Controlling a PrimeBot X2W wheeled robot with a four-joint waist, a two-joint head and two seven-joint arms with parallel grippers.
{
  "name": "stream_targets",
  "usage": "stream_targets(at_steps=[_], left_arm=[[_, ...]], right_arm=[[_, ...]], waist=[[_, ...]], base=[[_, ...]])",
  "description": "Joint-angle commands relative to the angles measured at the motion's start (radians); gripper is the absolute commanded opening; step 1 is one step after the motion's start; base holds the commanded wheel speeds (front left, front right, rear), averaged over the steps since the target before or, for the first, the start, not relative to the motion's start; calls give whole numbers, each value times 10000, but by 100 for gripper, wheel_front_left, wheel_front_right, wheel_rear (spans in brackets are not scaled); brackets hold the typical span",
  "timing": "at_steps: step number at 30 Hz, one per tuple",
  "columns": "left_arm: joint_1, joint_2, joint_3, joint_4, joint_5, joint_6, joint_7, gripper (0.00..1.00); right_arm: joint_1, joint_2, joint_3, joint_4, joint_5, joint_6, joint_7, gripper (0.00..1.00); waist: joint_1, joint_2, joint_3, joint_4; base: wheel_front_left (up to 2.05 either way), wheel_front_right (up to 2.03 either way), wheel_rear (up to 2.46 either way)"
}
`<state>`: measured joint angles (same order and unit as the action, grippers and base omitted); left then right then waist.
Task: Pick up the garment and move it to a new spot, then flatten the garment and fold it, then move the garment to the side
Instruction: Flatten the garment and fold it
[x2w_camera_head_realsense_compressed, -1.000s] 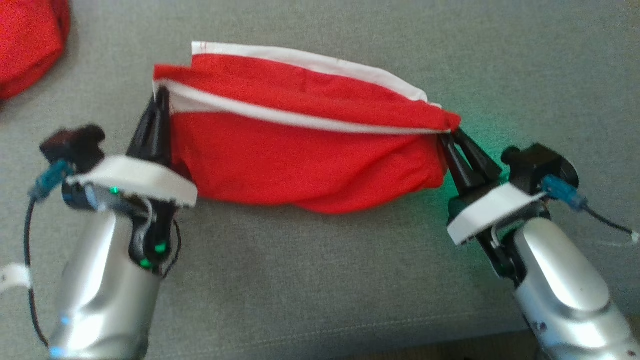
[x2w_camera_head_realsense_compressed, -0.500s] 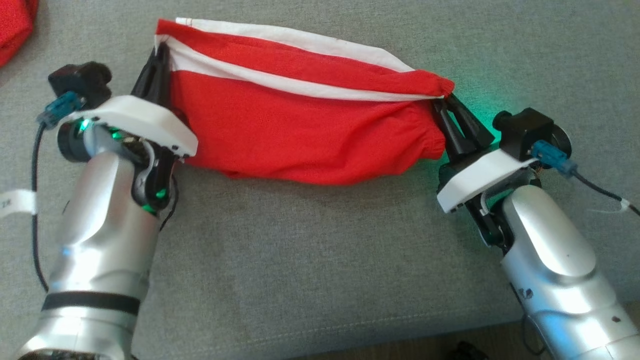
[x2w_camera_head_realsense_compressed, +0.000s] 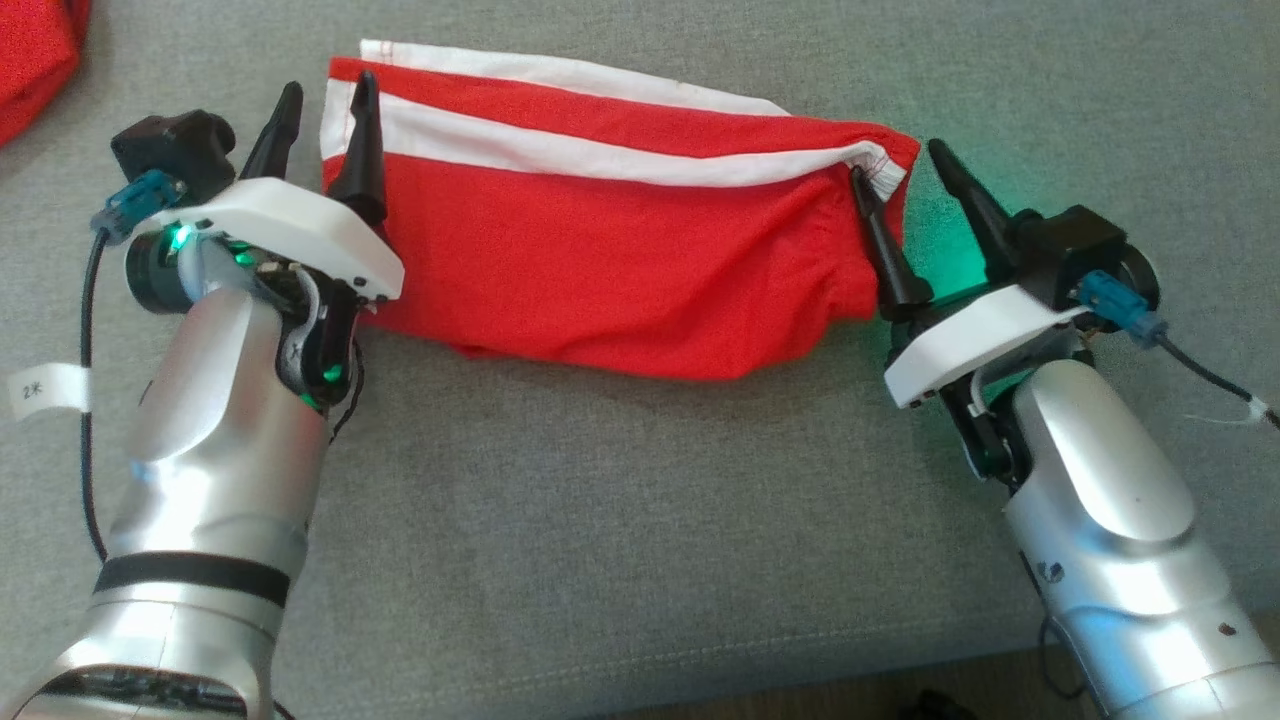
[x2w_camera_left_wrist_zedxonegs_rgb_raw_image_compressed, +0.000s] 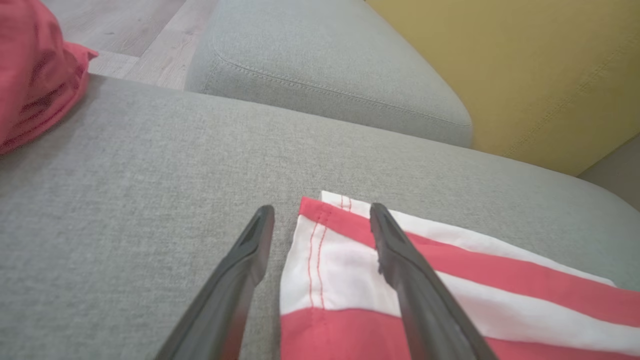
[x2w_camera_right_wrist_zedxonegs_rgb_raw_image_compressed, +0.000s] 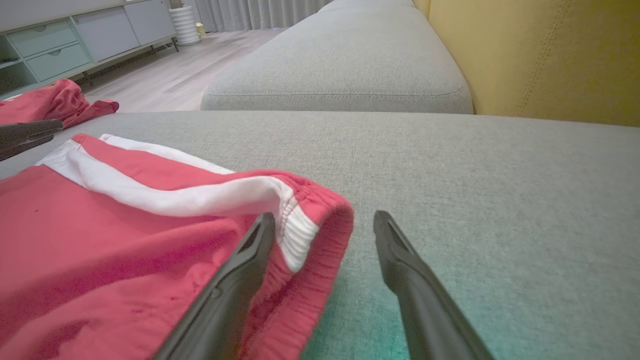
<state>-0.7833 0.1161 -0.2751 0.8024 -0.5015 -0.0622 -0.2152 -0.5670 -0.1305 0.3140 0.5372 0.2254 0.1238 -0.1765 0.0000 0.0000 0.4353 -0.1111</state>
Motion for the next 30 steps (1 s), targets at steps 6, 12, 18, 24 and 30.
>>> stream_targets(at_steps=[6,12,18,24,30], left_arm=[[53,260,89,-550,186,-197,-326,100],[784,347,142,-1438,238,-198,-422,100],[2195,467,391,-2886,285,56,-457,100],[3816,394,831,-4677,398,394,-462,100],[5415,189,1139,-6041,608,693,-464,100]], right_arm=[[351,205,-447,-564,-226,69,-163,100],[932,254,-1020,-1030,-347,69,-107,100],[1663,333,-1569,-1820,-493,69,-23,100],[2271,540,-1891,-2723,-655,69,-18,100],[2856,718,-1983,-3298,-682,69,48,100]], waist=[[0,0,-401,190],[0,0,-758,358],[0,0,-1208,537],[0,0,-1753,611],[0,0,-2448,675]], base=[[0,0,0],[0,0,0],[0,0,0],[0,0,0],[0,0,0]])
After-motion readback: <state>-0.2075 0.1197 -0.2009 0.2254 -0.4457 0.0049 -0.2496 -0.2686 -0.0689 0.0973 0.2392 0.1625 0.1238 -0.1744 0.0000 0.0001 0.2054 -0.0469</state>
